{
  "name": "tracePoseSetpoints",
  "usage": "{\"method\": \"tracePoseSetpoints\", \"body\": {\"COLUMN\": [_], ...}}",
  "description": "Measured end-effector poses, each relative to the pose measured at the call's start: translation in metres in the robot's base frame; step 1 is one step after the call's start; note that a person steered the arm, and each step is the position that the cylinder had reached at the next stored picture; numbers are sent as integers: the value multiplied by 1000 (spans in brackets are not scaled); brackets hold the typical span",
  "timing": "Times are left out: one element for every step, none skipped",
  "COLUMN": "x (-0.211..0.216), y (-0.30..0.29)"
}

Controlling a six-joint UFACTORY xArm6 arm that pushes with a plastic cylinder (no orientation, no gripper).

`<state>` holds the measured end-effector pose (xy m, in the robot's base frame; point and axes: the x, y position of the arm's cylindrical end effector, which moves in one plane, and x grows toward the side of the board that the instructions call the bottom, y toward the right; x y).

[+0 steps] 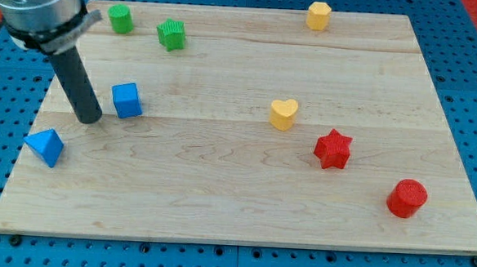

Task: Push the cube diagonally to the top left of the yellow heart

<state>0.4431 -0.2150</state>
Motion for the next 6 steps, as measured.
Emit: {"method": "tracePoseSetpoints", "body": {"x": [-41,-46,-49,-23,-5,-14], "y": [64,105,145,145,179,186]}}
